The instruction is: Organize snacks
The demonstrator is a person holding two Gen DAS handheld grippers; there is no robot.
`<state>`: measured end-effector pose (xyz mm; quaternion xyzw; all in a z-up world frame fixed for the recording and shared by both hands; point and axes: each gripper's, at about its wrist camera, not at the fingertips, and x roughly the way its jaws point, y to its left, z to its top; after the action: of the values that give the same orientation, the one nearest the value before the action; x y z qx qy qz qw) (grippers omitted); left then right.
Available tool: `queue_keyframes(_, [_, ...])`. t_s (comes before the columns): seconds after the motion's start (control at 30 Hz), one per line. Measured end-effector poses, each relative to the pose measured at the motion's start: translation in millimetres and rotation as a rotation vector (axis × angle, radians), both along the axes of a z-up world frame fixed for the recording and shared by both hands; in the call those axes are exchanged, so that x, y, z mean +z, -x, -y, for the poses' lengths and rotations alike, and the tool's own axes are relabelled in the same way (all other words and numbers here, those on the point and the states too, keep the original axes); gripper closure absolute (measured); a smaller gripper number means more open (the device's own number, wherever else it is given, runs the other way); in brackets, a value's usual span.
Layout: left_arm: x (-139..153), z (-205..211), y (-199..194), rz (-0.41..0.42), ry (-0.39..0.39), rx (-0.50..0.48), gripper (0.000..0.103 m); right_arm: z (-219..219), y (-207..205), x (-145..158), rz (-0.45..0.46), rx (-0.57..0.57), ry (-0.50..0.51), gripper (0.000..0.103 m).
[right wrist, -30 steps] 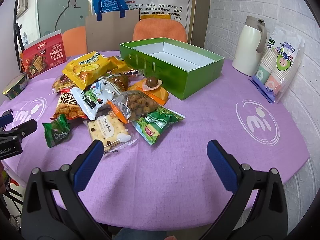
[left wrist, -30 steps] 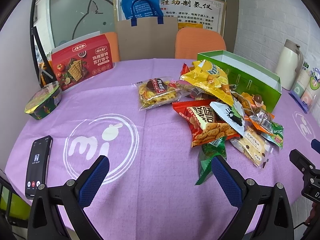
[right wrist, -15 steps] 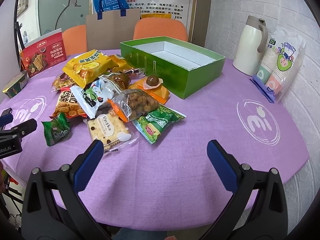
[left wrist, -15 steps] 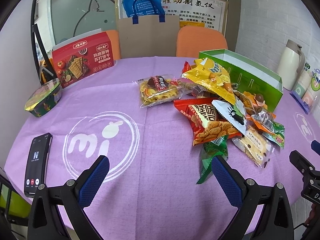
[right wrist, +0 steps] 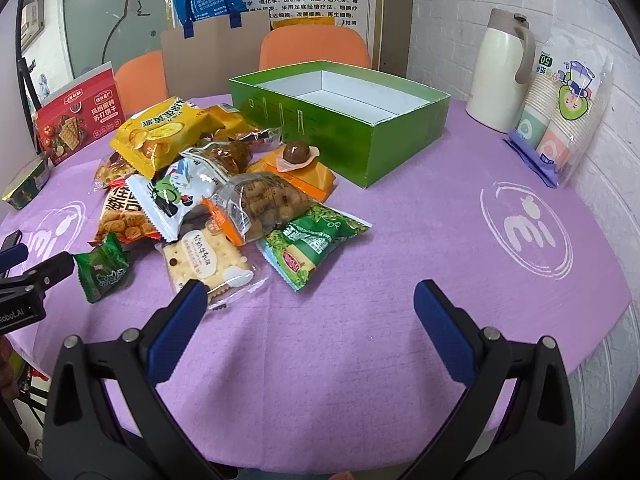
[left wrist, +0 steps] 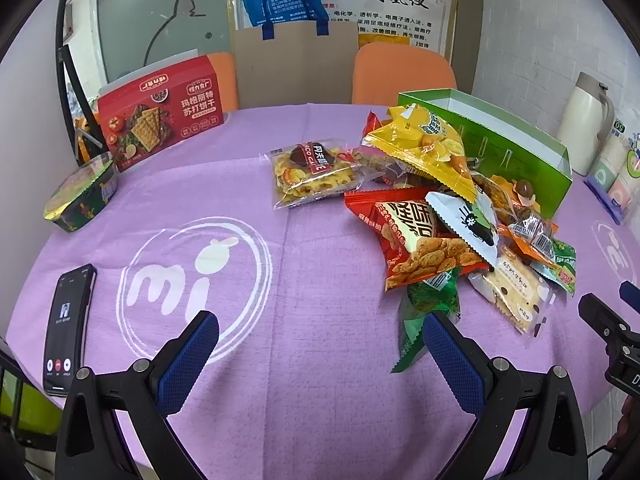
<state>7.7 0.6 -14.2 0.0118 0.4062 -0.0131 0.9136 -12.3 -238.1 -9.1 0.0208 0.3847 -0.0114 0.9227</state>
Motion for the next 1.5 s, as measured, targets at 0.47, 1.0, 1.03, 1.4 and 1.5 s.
queue_keyframes(0.47, [-4.7,-2.5,-1.8,-0.012,0.014,0.003,0.0,-6.7,-0.5,-5.7,-0.02,0.024,0.022,0.0])
queue_keyframes(1.0, [-0.4,25.2,2.4,-0.014,0.103,-0.236,0.0,29.3,-5.0,-9.3,0.009,0.07,-0.08,0.0])
queue_keyframes(1.03, [-2.2,27.9,-0.7,-0.034,0.086,-0.231,0.0,30.2,-5.8,-9.5,0.014,0.079,-0.087,0.0])
queue_keyframes(1.4, [-13.7,15.2,-10.2,-0.099,0.149,-0.183,0.0,34.9,-26.8,-12.3,-0.006,0.102,-0.164,0.0])
queue_keyframes(1.5, [-15.7,15.3,-12.9,-0.106,0.158,-0.192,0.001,33.3,-29.2,-12.9,-0.01,0.102,-0.161,0.0])
